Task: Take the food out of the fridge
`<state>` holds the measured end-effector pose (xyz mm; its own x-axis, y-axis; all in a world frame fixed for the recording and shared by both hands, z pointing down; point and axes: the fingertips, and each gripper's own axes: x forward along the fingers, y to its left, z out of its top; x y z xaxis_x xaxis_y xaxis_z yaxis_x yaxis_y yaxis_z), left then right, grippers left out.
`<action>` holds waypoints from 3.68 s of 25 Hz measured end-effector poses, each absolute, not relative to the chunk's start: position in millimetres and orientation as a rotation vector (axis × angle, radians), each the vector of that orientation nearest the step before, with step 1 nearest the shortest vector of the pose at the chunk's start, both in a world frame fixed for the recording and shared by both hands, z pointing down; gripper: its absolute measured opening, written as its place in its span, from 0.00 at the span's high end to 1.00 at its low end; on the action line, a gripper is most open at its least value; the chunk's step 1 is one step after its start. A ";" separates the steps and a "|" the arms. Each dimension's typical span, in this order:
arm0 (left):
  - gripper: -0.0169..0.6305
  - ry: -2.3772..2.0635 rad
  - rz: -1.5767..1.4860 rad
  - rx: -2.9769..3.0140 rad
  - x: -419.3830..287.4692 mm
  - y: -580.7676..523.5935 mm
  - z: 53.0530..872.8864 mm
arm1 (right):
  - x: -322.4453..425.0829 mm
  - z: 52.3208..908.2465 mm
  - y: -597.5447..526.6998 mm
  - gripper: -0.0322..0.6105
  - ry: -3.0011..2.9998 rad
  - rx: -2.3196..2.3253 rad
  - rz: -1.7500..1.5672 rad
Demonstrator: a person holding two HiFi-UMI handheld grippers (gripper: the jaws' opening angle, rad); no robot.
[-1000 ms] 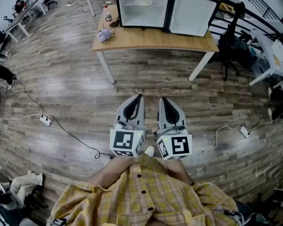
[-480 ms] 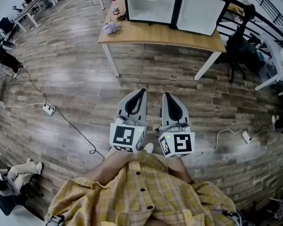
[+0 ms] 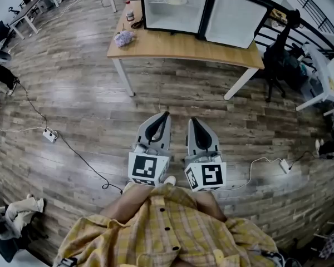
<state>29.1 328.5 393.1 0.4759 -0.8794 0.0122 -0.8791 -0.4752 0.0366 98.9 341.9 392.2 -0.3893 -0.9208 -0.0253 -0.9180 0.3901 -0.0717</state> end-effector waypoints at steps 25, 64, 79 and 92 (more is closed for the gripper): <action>0.96 -1.469 -0.031 2.733 -30.0 37.8 379.1 | 36.9 371.0 61.9 0.94 2.507 -1.833 -0.031; 0.96 -1.615 0.050 2.683 -8.0 -187.9 380.5 | 68.8 365.0 -183.3 0.94 2.574 -1.722 -0.007; 0.96 -1.635 0.056 2.657 -12.6 -240.7 386.6 | 62.6 384.4 -250.9 0.94 2.780 -1.778 0.186; 0.96 -1.546 0.029 2.715 -28.2 -282.2 383.1 | 36.7 413.0 -307.9 0.82 3.039 -1.923 0.713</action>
<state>-28.2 -282.2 383.1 0.5100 -0.8598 0.0246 -0.8601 -0.5100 0.0054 36.7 -307.9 413.0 -0.3520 -0.9086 0.2249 -0.7137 0.4160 0.5635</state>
